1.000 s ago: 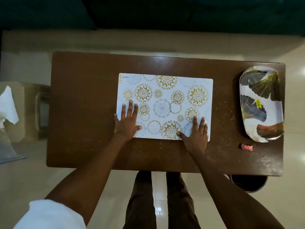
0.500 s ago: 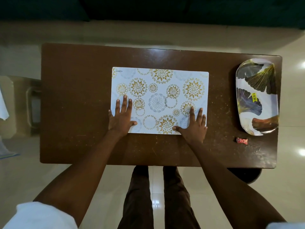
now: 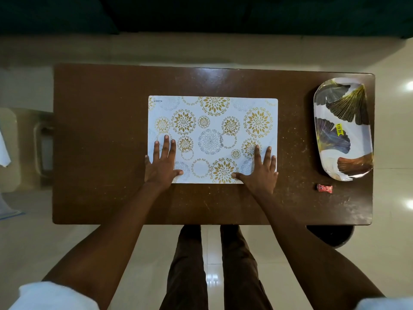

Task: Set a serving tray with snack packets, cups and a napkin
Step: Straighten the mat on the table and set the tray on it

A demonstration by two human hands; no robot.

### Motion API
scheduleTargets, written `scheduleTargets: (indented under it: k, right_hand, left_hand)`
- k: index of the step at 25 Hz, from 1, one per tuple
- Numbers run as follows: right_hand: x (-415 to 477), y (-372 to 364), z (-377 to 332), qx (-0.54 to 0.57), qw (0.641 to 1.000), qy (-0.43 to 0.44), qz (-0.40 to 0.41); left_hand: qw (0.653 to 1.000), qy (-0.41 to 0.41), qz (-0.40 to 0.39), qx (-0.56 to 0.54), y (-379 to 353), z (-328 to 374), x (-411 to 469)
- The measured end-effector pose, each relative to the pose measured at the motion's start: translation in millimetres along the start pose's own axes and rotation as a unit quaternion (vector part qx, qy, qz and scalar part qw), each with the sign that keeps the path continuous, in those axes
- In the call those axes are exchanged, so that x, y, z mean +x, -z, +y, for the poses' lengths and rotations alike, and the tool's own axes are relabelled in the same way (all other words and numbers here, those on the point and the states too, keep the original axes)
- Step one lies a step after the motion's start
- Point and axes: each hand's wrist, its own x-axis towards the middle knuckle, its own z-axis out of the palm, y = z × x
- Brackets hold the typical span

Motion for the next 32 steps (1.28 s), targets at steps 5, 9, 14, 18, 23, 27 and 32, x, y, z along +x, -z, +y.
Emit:
scheduleTargets:
  k: [5,9,14,18,23,27,32]
  right_hand:
    - [-2.8,-3.0,5.3,0.002,1.000,0.003,0.002]
    - [-3.8,-2.9,4.8,-0.001,1.000,0.002,0.004]
    - [-3.3,-2.9,4.6,0.001,1.000,0.001,0.003]
    - [-2.0,-4.3,5.1,-0.002,1.000,0.001,0.000]
    - [-1.9,-0.8,6.5,-0.001,1.000,0.008,-0.006]
    - [6.7,18.6,24.2,0.030,0.999,-0.001,0.022]
    - [25.9,76.5,94.7,0.096,0.986,-0.069,0.118]
  left_hand:
    - [1.000,0.001,0.001,0.004,-4.4,1.3,-4.6]
    - [1.000,0.000,-0.003,0.001,-1.8,2.4,-5.5]
    - [1.000,0.002,-0.006,0.004,0.0,3.8,-6.5]
    - [1.000,0.004,-0.012,-0.001,1.7,4.5,-7.0]
    - [1.000,0.012,-0.014,-0.023,8.0,7.9,-8.8]
    - [0.999,-0.003,0.003,-0.034,20.9,29.3,-2.2]
    - [0.995,-0.081,0.046,-0.048,76.8,118.5,36.8]
